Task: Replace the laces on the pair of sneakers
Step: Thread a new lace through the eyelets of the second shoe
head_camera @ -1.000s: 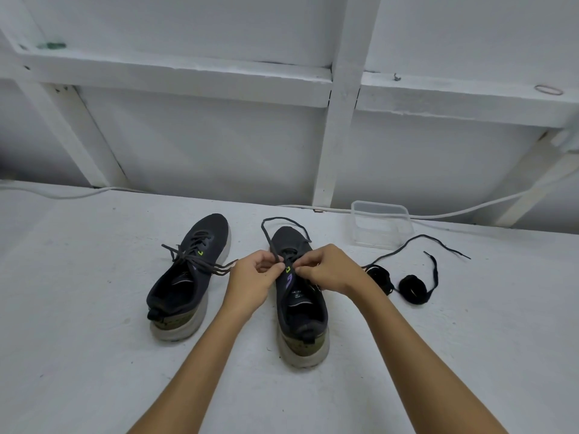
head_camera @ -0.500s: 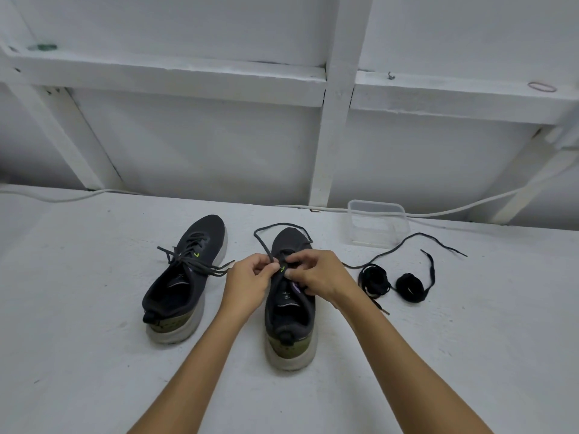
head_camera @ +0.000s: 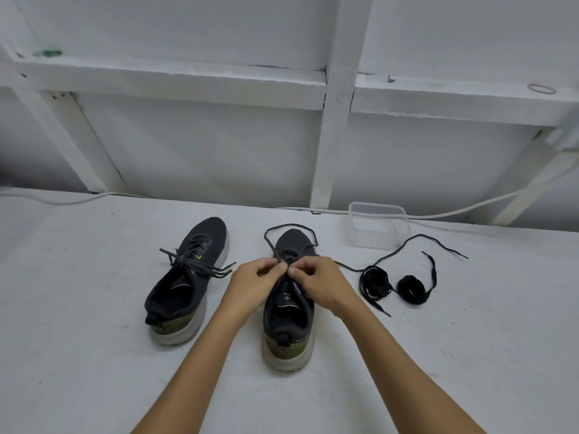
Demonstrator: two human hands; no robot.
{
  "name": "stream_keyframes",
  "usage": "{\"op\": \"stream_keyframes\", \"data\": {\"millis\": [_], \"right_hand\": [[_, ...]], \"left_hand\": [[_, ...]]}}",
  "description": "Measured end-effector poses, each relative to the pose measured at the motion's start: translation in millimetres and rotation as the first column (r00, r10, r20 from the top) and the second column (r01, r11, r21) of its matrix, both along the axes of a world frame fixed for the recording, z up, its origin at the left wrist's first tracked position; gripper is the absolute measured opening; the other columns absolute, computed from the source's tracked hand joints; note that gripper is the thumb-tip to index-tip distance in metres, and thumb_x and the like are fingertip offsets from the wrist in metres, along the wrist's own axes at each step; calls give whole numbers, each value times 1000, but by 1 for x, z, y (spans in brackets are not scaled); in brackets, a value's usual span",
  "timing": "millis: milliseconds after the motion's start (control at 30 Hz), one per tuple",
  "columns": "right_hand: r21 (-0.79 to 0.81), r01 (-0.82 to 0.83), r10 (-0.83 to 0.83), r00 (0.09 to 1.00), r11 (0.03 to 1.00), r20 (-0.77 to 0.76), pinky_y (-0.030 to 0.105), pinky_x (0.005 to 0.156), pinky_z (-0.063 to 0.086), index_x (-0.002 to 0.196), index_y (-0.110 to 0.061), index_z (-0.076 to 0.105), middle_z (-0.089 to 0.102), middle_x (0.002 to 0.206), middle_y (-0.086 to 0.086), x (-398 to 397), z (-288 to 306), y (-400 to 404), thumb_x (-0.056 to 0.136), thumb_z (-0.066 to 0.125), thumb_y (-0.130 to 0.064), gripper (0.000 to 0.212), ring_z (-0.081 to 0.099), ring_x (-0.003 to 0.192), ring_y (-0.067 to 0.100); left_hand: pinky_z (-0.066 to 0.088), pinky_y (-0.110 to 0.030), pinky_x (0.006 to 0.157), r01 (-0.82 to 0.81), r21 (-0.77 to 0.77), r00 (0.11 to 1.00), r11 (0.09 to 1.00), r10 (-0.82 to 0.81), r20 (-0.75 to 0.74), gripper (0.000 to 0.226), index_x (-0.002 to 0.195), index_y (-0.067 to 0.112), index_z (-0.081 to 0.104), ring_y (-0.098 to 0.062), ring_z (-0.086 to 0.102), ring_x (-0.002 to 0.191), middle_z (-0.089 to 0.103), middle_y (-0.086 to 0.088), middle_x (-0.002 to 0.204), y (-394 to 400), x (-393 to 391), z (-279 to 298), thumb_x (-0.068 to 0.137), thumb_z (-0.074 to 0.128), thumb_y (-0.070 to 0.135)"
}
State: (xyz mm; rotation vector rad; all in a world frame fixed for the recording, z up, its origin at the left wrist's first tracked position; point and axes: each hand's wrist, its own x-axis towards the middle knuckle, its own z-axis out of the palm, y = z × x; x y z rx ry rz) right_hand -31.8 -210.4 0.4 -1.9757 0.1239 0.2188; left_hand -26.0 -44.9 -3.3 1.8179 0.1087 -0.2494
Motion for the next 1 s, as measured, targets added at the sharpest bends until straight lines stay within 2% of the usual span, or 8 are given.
{"op": "stream_keyframes", "data": {"millis": [167,267,333,433,600,767,833,1000], "right_hand": [[-14,0,1,999,1000,50,27,72,51,84,-25,66,69,79,-6,-2,-5,1,99,59,-21,17,61,71,9],[136,43,-40,999,990,-27,27,64,55,90,-19,62,63,79,-1,-4,-2,-1,104,51,-18,18,59,64,9],[218,41,-24,996,975,-81,25,62,57,94,-15,61,62,82,3,-3,5,-7,106,48,-17,17,61,62,8],[274,12,19,994,962,-111,32,66,61,96,-12,59,62,88,6,1,19,-18,107,47,-18,17,69,70,14],[349,83,-82,996,933,-18,36,71,61,93,-11,57,66,94,5,9,47,-33,107,47,-20,19,75,93,21],[553,230,-245,968,801,-47,36,74,60,100,-13,60,75,105,2,16,59,-46,110,42,-26,24,74,100,19],[506,283,-259,959,815,-119,33,69,58,99,-15,59,76,104,2,16,52,-46,109,42,-25,23,75,95,18],[210,372,-308,909,904,-282,28,67,52,100,-14,65,77,90,-1,21,32,-50,99,55,-20,12,70,80,15]], "left_hand": [[53,-28,76,0,-16,1000,1000,-1,-31,13,91,28,69,-15,67,90,72,5,95,-7,-6,3,95,62,18],[51,-31,77,-17,-169,989,986,-8,-149,20,92,19,60,-13,64,86,69,3,94,-11,-8,8,91,68,38],[52,-33,83,6,-56,992,998,-13,-126,28,97,22,61,-13,66,90,69,8,100,-11,-7,7,84,72,44],[49,-29,80,-53,90,994,995,61,-92,15,103,27,60,-8,62,95,65,9,105,-14,-8,9,92,62,37],[44,-21,72,-94,96,993,991,101,-65,19,111,25,62,0,57,95,62,14,107,-21,-13,14,97,55,34],[52,-34,86,-44,62,989,997,52,-137,23,103,24,68,-14,62,98,69,5,103,-21,-11,19,98,46,28],[52,-37,96,-19,-28,987,999,14,-162,34,117,29,68,-15,64,105,70,6,111,-20,-6,25,96,43,17],[53,-26,84,-20,-113,974,993,-6,-227,39,120,23,67,-12,66,101,71,4,110,-20,5,30,93,45,7]]}}
